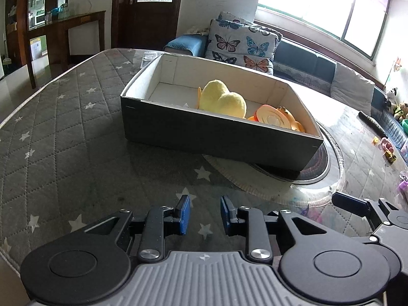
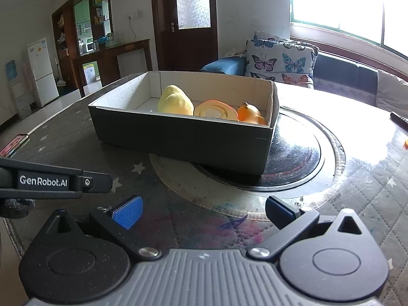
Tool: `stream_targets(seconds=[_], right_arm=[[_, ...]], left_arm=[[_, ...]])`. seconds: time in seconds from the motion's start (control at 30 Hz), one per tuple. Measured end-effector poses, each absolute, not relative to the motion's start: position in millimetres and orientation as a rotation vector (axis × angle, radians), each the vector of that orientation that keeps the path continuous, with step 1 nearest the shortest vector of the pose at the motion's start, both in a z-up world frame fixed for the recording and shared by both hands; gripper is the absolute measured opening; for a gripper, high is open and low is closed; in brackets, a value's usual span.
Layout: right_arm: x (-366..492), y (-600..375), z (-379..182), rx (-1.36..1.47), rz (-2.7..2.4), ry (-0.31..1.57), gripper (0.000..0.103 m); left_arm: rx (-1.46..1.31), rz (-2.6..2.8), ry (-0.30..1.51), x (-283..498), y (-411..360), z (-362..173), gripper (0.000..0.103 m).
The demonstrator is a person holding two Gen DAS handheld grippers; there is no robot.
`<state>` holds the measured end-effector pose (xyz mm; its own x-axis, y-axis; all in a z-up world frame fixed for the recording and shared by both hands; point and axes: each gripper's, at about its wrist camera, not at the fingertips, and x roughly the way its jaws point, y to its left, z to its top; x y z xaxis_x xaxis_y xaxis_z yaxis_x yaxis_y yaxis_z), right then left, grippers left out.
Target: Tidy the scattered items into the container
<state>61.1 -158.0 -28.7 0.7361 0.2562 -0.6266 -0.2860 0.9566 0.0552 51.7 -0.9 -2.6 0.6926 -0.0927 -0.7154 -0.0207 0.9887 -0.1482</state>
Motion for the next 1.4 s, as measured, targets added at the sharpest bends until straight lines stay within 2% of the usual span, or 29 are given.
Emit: stream_targets(seconds=[1.4], right_arm=[[37,-149,-24,-0.064,0.324,0.651,0.103]], left_arm=[[-0.040,-0.007,0.755,25,-21,2,0.028]])
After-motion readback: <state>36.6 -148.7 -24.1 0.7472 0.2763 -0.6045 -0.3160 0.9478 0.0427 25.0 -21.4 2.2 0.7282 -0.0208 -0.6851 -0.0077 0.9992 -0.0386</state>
